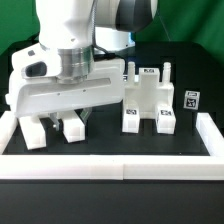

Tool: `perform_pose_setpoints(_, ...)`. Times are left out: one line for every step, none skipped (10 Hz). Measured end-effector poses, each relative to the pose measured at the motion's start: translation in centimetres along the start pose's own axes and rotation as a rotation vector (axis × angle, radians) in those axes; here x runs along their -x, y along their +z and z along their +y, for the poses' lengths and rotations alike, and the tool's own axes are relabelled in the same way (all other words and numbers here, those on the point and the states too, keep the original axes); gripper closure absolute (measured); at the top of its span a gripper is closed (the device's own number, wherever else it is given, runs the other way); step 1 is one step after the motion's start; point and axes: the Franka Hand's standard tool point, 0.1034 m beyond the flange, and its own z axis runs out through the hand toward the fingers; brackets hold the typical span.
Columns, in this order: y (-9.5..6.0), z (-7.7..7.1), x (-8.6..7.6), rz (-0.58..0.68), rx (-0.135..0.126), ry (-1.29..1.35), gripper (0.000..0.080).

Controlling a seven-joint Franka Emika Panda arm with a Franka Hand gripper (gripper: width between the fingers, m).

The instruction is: Assemble chair

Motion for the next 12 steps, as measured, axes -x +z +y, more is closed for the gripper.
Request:
perform_pose_setpoints(-0.7, -0.2, -0.1, 0.006, -0.002, 0.016, 0.0512)
perform_pose_setpoints(-1.4, -0.5, -0.3, 0.014, -0.003, 0.026, 0.0512)
perform_pose_setpoints(-2.4, -0.9, -0.4, 0.006, -0.016, 0.035, 0.0512)
perform_pose_setpoints(-4.0, -1.4, -0.6, 0.001, -0.033, 0.039, 0.0512)
perform_pose_setpoints(-5.5, -1.9, -1.1, -0.004, -0.047, 0.051, 0.0512)
perform_pose_setpoints(-6.4, -2.2, -2.0, -0.009, -0.057, 0.055, 0.0512)
perform_pose_setpoints(-6.3, -2.1, -2.3, -0.004, -0.053, 0.045, 0.0512)
perform_pose_setpoints(-6.2, -2.1, -2.2, -0.007, -0.054, 0.046, 0.0512)
perform_pose_setpoints(-6.2, -2.1, -2.2, -0.008, -0.054, 0.046, 0.0512)
perform_pose_setpoints(-6.1, -2.1, -2.2, -0.009, -0.054, 0.046, 0.0512)
perform_pose_setpoints(-6.1, -2.1, -2.1, -0.009, -0.054, 0.054, 0.0512)
perform_pose_setpoints(-6.5, -2.6, -1.7, -0.01, -0.058, 0.093, 0.0511)
